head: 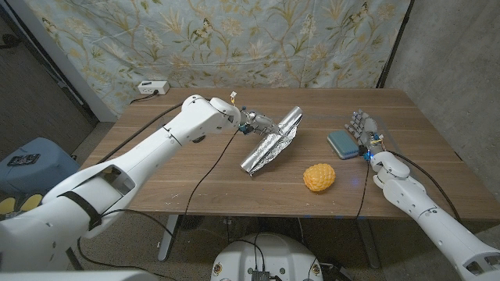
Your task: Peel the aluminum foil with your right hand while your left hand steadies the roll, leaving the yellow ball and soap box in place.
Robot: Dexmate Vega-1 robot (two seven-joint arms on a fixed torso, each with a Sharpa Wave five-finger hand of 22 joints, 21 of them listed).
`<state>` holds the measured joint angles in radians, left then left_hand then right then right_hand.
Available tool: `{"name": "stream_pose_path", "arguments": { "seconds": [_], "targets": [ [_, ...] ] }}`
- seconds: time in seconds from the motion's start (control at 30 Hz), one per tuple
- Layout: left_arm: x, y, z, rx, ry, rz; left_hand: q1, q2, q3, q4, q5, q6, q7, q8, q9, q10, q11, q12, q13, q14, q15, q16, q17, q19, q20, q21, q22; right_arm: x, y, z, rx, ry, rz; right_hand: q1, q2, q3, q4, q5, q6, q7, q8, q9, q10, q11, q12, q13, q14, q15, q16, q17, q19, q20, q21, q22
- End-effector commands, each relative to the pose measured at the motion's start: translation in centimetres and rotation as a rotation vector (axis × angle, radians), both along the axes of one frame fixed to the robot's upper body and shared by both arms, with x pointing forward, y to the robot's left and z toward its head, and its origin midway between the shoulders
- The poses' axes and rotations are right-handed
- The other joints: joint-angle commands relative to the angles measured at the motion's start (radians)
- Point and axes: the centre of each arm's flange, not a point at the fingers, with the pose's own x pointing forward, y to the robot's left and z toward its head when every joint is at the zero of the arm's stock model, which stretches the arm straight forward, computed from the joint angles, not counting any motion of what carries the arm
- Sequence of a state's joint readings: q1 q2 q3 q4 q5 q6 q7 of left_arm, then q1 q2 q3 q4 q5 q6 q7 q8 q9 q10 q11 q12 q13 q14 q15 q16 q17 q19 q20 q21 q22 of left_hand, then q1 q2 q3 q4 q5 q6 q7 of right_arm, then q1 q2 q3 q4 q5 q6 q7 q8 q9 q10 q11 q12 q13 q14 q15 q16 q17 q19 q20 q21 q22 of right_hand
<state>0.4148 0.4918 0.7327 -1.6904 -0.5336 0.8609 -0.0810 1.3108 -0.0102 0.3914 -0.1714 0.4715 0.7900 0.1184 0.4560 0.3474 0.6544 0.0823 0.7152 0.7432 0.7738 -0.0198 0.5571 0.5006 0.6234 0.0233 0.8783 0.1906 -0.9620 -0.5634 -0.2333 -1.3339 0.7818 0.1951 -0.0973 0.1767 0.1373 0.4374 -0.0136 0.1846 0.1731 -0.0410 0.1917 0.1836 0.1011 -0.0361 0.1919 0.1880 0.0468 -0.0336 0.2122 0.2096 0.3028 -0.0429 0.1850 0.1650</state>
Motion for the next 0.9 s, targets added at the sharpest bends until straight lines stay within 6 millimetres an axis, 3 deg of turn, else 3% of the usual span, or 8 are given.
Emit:
{"name": "stream_pose_path", "arguments": {
  "seconds": [0.03, 0.9],
  "targets": [
    [1.0, 0.3, -1.0, -0.104, 0.075, -0.013, 0.010, 0.059, 0.019, 0.005, 0.072, 0.173, -0.064, 0.087, 0.023, 0.165, -0.140, -0.006, 0.002, 0.125, -0.116, 0.001, 0.001, 0.007, -0.008, 0.007, 0.001, 0.2, 0.0, -0.3, -0.007, 0.022, 0.006, 0.000, 0.020, 0.000, 0.008, 0.003, -0.005, 0.005, 0.001, 0.005, 0.000, 0.001, 0.001, 0.002, 0.001, -0.035, 0.002, 0.001, 0.002, -0.046, 0.006, 0.004],
    [2.2, 0.5, -1.2, -0.232, 0.184, -0.055, 0.009, 0.053, 0.022, 0.006, 0.082, 0.179, -0.066, 0.086, 0.024, 0.178, -0.138, -0.020, 0.011, 0.135, -0.118, -0.004, 0.008, 0.006, -0.010, 0.026, 0.000, 0.4, 0.6, -0.2, -0.020, 0.037, 0.017, 0.000, 0.020, 0.001, 0.008, 0.003, -0.005, 0.006, 0.001, 0.005, -0.001, 0.001, 0.001, 0.002, 0.001, -0.034, 0.002, 0.001, 0.003, -0.045, 0.006, 0.004]
  ]
}}
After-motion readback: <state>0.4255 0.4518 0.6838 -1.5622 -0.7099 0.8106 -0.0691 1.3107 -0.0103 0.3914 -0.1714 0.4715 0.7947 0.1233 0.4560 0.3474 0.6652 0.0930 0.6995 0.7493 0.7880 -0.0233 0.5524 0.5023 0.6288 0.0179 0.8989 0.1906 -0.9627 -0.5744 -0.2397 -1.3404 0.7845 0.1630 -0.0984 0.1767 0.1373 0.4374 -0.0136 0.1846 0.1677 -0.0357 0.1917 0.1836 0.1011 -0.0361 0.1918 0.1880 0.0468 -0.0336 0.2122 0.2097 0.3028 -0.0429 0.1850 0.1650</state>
